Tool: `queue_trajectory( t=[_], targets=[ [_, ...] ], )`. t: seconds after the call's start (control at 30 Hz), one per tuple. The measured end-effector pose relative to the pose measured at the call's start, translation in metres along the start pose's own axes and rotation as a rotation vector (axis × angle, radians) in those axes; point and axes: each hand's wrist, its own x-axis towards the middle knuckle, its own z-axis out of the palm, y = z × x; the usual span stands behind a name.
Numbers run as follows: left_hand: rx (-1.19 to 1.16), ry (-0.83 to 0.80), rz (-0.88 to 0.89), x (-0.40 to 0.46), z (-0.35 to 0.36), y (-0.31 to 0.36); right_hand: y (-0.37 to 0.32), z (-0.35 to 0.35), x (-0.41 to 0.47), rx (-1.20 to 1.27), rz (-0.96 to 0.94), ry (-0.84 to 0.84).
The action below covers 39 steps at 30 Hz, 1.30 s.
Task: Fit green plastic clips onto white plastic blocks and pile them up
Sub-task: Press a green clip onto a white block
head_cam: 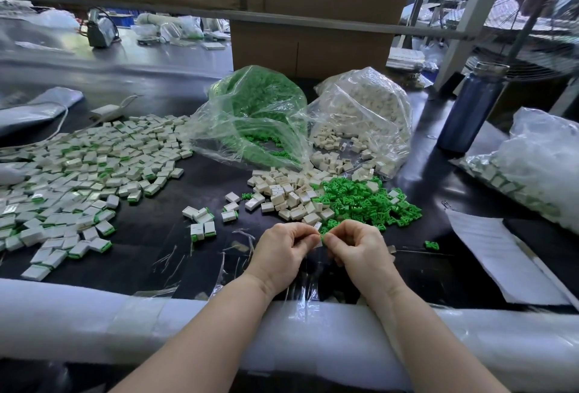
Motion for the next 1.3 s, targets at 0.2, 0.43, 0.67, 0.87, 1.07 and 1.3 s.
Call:
queue_trajectory(
  t=[0.2,0.43,0.67,0.87,1.07,1.3],
  targets=[
    [-0.025,-0.032,0.017,-0.0009,0.0032,0.003,-0.0041,-0.0023,-0.002,0.22,-0.002,0.003],
    [0.08,0.042,0.099,-0.001,0.0026,0.0029,-0.0042,-0.0042,-0.0016,0.261,-0.003,-0.004],
    [0.023,0.065,0.039,-0.0016,0.0009,0.0033,-0.0028,-0.0035,-0.0014,0.202,-0.035,0.001],
    [-0.144,-0.007,-0.048,0.0009,-0.0027,0.0021,-0.0025,-0.0037,-0.0013,0.211,-0.034,-0.027],
    [-0.2,-0.109,-0.06,0.0,-0.0038,0.0022,0.0006,-0.0021,0.0007,0.184,0.002,0.0],
    [-0.13,-0.114,-0.077,0.0005,-0.0027,-0.002,0.0012,-0.0016,-0.0001,0.085,-0.01,-0.04]
  ],
)
